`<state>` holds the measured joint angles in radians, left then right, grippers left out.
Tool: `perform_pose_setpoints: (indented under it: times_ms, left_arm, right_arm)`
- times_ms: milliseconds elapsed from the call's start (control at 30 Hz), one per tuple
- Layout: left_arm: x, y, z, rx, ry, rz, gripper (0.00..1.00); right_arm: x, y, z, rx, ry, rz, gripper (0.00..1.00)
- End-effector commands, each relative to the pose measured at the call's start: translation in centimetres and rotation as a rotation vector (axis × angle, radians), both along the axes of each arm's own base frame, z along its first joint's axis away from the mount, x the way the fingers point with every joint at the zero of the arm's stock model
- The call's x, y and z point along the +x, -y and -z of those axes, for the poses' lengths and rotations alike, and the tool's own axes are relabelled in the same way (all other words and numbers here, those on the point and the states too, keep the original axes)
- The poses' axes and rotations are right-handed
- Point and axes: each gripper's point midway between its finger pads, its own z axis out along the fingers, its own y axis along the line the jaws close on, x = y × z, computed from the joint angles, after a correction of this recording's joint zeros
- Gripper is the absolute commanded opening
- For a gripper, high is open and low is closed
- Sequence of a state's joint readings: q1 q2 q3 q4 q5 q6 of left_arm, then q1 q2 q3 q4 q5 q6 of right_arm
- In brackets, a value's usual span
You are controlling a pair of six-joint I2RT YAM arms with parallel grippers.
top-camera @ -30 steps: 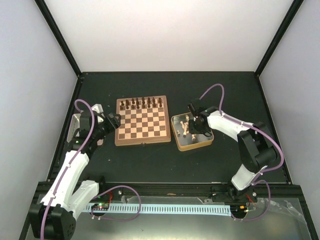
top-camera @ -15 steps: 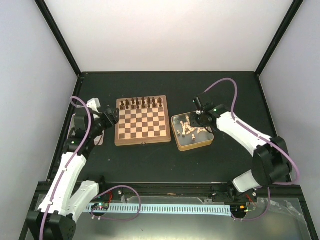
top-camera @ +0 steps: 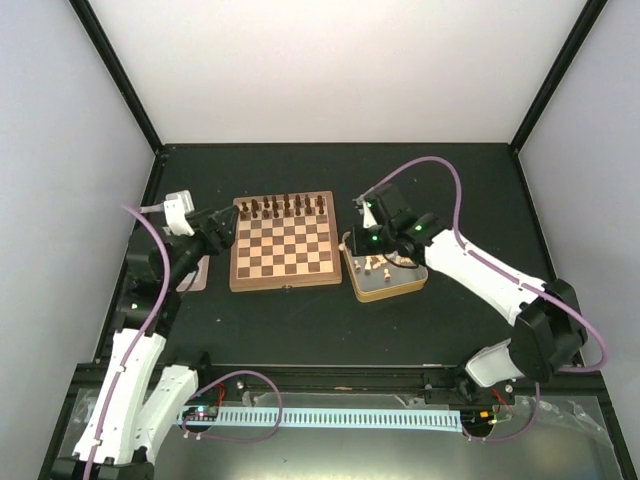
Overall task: Set up the chess pieces on the board
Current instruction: Place the chess piece on the chessboard.
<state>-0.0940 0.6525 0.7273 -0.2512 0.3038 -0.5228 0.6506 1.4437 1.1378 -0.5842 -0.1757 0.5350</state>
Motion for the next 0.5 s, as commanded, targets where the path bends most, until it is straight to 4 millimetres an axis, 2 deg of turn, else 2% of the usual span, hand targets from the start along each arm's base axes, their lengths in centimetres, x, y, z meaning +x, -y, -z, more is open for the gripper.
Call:
perform_pose_setpoints:
  times_ms: [0, 200, 333, 467]
  left_arm:
    - [-2.0, 1.6, -5.3, 0.018, 0.205, 0.109, 0.79]
    - [-3.9, 0.0, -8.6, 0.045, 0.347, 0.018, 0.83]
    - [-5.0, -0.7, -10.0, 0.074, 0.402, -0.018, 0.86]
    - [-5.6, -0.8, -10.2, 0.139, 0.428, -0.022, 0.88]
  right_arm:
    - [-0.1, -4.3, -2.7, 0.088, 0.044, -0.047, 0.03]
    - [0.3, -7.4, -4.4, 0.066, 0.115, -0.028, 0.03]
    - [1.2, -9.0, -3.9, 0.017, 0.129, -0.001, 0.03]
    - [2.0, -9.3, -2.5, -0.064, 0.139, 0.052, 0.03]
